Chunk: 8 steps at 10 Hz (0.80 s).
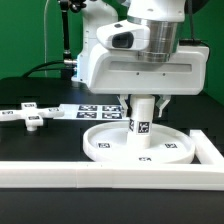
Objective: Assemble round table
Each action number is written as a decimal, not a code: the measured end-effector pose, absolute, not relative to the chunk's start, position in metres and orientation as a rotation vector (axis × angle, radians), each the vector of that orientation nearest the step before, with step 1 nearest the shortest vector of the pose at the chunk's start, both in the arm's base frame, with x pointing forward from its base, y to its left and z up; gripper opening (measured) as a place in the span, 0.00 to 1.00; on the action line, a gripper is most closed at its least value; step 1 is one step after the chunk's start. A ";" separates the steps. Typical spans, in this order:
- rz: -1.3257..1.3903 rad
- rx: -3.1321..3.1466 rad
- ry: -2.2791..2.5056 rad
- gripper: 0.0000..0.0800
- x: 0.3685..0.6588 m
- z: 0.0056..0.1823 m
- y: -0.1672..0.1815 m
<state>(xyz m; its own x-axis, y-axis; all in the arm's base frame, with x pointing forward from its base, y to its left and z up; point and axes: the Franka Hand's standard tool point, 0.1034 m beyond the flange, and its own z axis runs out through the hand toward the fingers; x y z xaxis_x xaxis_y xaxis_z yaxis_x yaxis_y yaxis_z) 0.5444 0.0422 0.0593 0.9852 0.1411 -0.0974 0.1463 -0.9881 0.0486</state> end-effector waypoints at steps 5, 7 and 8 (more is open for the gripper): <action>-0.091 3.043 0.549 0.81 0.522 0.102 0.032; -0.082 3.036 0.570 0.81 0.510 0.114 0.000; -0.065 3.030 0.585 0.81 0.512 0.114 -0.020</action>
Offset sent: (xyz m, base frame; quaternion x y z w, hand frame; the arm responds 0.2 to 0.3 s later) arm -0.0348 -0.0075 0.0372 0.0119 -0.0121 -0.1005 0.9948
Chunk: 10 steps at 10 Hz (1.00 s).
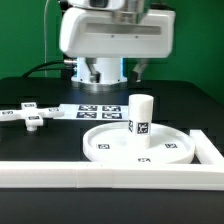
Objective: Assemble round table
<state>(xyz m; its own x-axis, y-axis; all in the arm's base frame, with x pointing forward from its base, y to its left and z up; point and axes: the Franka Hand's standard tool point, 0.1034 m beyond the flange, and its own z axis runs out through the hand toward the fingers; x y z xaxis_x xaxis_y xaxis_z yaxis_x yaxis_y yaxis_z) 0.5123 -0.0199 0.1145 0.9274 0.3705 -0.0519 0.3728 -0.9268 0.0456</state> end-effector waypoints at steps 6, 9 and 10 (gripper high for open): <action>-0.100 3.022 0.604 0.81 0.516 0.107 -0.034; -0.036 2.992 0.776 0.81 0.487 0.093 -0.088; -0.052 2.963 0.903 0.81 0.482 0.085 -0.107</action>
Offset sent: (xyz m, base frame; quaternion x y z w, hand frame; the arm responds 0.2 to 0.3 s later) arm 0.0000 0.0000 0.0000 0.0000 0.0000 0.0000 1.0000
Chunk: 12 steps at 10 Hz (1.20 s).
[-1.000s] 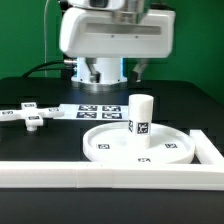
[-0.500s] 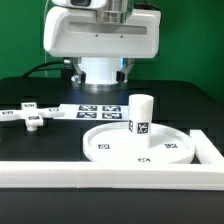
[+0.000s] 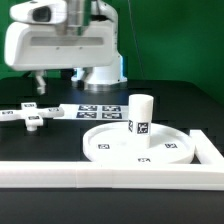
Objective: Assemble round table
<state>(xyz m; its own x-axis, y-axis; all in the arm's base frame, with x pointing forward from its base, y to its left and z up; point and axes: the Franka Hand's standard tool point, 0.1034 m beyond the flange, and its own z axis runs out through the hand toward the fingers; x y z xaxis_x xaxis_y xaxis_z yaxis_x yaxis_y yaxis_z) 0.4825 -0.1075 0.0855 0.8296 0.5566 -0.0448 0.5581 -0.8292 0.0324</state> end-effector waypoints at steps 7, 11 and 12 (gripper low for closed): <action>-0.078 2.844 1.246 0.81 0.476 0.080 -0.137; -0.112 2.827 1.323 0.81 0.461 0.070 -0.156; -0.112 2.827 1.323 0.81 0.461 0.070 -0.156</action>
Offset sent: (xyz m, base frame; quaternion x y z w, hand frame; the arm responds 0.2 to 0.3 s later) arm 0.0000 0.0000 0.0000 0.0000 0.0000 0.0000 1.0000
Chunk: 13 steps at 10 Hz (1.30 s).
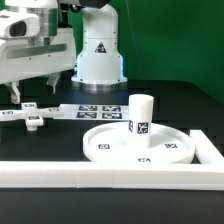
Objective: Assemble round table
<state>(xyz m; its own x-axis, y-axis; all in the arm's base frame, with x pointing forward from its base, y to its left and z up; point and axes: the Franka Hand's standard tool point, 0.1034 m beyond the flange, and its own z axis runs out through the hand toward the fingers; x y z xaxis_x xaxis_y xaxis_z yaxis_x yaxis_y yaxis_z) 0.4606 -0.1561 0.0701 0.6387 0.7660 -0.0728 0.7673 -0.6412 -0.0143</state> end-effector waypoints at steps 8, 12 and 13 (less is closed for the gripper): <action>-0.149 2.749 1.522 0.81 0.443 0.051 -0.170; -0.166 2.752 1.541 0.81 0.441 0.043 -0.161; -0.174 2.755 1.542 0.81 0.439 0.040 -0.161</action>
Offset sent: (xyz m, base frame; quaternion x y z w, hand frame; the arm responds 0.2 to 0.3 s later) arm -0.0129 -0.0079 -0.0136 -0.0041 0.0395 -0.0959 0.9946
